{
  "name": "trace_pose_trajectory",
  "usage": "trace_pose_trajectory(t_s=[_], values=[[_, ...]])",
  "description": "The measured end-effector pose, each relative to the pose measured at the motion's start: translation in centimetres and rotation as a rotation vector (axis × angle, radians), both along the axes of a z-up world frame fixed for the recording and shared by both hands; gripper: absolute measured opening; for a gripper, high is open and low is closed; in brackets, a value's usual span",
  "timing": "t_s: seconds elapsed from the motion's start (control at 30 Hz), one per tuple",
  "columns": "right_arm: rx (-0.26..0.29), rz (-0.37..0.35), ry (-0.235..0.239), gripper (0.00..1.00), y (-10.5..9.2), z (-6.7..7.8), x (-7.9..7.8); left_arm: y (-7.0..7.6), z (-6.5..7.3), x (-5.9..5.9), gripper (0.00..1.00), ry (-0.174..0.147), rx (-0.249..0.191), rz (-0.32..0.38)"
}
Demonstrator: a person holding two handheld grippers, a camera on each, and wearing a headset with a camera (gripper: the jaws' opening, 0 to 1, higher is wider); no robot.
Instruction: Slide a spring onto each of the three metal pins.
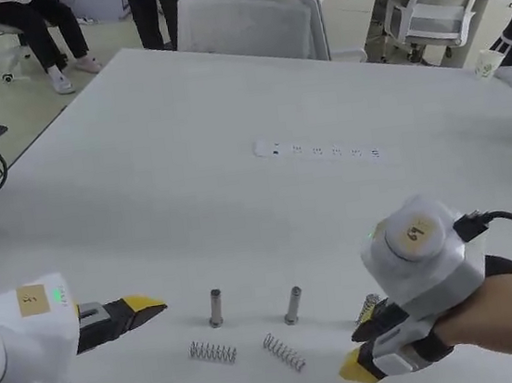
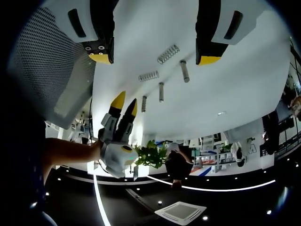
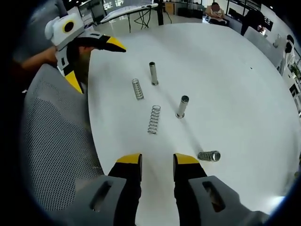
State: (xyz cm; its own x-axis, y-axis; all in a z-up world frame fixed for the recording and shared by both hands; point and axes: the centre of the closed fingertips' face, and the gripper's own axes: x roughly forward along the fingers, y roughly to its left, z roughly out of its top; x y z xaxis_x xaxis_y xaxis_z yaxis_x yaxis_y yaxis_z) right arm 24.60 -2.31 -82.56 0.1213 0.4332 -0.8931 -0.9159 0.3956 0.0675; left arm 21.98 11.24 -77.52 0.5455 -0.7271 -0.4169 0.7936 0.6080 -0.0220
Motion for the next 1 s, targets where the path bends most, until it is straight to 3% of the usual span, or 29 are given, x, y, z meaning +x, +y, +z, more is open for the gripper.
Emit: trace_pose_trajectory(t_s=[0.13,0.43,0.7,1.0], values=[[0.019,0.014,0.001,0.24,1.5,-0.2,-0.1,-0.1,0.1,0.0,0.67,-0.001,-0.002,-0.002],[0.009,0.045,-0.008,0.23,3.8,-1.6,0.5,0.0,0.0,0.1,0.67,-0.002,-0.005,0.001],[-0.018,0.043,-0.004,0.22,4.4,-3.1,0.8,0.2,0.0,0.3,0.66,-0.001,-0.016,0.009],[-0.044,0.062,-0.017,0.18,4.5,-3.5,1.1,0.3,-0.2,0.2,0.65,0.002,-0.018,0.007]])
